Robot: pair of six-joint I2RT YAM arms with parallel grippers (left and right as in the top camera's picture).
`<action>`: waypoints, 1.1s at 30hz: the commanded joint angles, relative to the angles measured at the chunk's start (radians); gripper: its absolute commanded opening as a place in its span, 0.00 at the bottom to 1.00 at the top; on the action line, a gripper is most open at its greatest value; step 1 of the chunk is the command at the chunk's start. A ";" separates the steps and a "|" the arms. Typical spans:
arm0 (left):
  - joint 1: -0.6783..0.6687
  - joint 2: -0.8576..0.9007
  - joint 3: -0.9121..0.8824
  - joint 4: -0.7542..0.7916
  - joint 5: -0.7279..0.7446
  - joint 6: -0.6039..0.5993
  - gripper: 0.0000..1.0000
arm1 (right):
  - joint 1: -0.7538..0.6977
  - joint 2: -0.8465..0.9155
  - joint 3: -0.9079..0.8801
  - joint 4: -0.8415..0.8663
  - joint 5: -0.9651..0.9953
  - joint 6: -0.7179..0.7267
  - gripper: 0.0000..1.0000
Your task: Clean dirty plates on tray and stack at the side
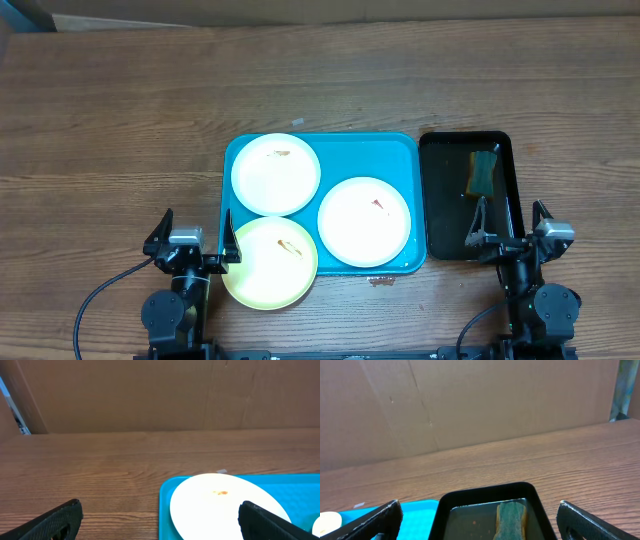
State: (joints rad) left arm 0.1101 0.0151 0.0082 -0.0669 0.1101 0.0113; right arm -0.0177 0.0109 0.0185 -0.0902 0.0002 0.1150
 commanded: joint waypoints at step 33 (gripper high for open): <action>0.001 -0.009 -0.003 0.002 -0.010 0.019 1.00 | 0.005 -0.008 -0.010 0.014 0.005 0.067 1.00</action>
State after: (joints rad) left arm 0.1101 0.0151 0.0082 -0.0669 0.1104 0.0113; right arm -0.0181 0.0109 0.0185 -0.0895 0.0010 0.1204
